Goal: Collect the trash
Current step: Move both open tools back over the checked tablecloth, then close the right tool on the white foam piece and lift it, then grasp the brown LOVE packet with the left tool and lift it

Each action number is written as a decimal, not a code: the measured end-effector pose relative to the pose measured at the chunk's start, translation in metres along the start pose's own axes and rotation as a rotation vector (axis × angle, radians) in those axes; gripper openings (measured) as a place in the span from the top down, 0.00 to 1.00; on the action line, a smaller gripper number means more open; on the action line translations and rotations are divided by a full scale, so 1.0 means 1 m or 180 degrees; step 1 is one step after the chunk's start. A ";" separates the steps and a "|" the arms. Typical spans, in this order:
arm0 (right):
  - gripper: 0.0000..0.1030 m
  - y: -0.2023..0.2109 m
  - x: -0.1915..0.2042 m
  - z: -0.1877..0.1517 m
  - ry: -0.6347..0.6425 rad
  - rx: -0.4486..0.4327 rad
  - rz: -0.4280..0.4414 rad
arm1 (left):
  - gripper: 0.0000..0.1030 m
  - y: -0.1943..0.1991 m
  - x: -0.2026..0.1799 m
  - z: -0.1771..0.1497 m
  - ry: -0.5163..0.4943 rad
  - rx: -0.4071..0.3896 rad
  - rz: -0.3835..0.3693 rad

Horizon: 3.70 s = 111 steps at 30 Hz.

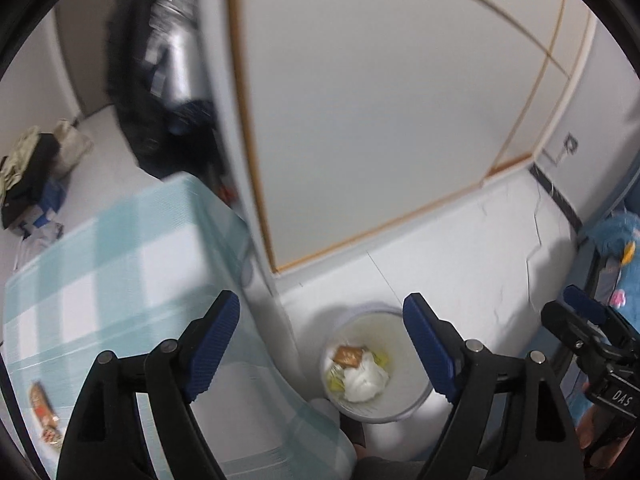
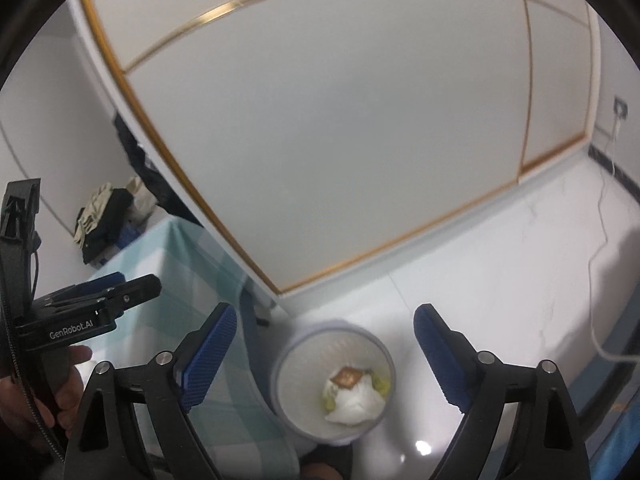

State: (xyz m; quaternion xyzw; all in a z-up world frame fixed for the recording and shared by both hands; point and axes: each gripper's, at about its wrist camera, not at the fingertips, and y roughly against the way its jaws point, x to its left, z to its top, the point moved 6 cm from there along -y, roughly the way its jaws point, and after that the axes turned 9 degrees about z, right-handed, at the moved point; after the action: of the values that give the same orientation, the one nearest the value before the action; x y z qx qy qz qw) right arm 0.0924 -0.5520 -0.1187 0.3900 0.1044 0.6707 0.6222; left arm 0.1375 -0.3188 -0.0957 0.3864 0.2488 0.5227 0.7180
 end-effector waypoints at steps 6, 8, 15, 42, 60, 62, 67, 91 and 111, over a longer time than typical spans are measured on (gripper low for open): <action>0.08 0.027 0.069 0.032 0.0345 -0.0248 0.0120 | 0.21 0.044 0.049 0.008 0.0350 -0.0291 0.0057; 0.06 0.035 0.099 0.039 0.0468 -0.0326 0.0211 | 0.20 0.058 0.070 0.009 0.0461 -0.0396 0.0108; 0.02 0.042 0.201 0.040 0.0808 -0.0440 0.0523 | 0.11 0.103 0.141 0.005 0.0855 -0.0698 0.0400; 0.02 -0.078 0.364 -0.071 0.1468 0.0555 0.0909 | 0.10 0.107 0.324 -0.087 0.1931 -0.0683 0.0874; 0.04 -0.153 0.366 -0.162 0.2061 0.1560 0.0482 | 0.10 0.090 0.349 -0.114 0.2057 -0.0312 0.0669; 0.04 -0.155 0.369 -0.166 0.2145 0.1582 0.0471 | 0.10 0.088 0.349 -0.115 0.2048 -0.0289 0.0656; 0.04 -0.162 0.370 -0.174 0.2246 0.1672 0.0424 | 0.10 0.085 0.351 -0.115 0.2040 -0.0254 0.0678; 0.51 -0.167 0.353 -0.171 0.2086 0.1740 0.0603 | 0.10 0.061 0.359 -0.120 0.2060 0.0012 0.0707; 0.51 -0.132 0.333 -0.124 0.1918 0.1195 0.0705 | 0.10 -0.016 0.330 -0.138 0.1897 0.0900 0.0461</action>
State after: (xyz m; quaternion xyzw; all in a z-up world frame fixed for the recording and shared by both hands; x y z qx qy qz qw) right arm 0.1369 -0.1776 -0.1535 0.2912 0.3613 0.7879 0.4049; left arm 0.1498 0.0310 -0.1729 0.3291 0.4897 0.6227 0.5140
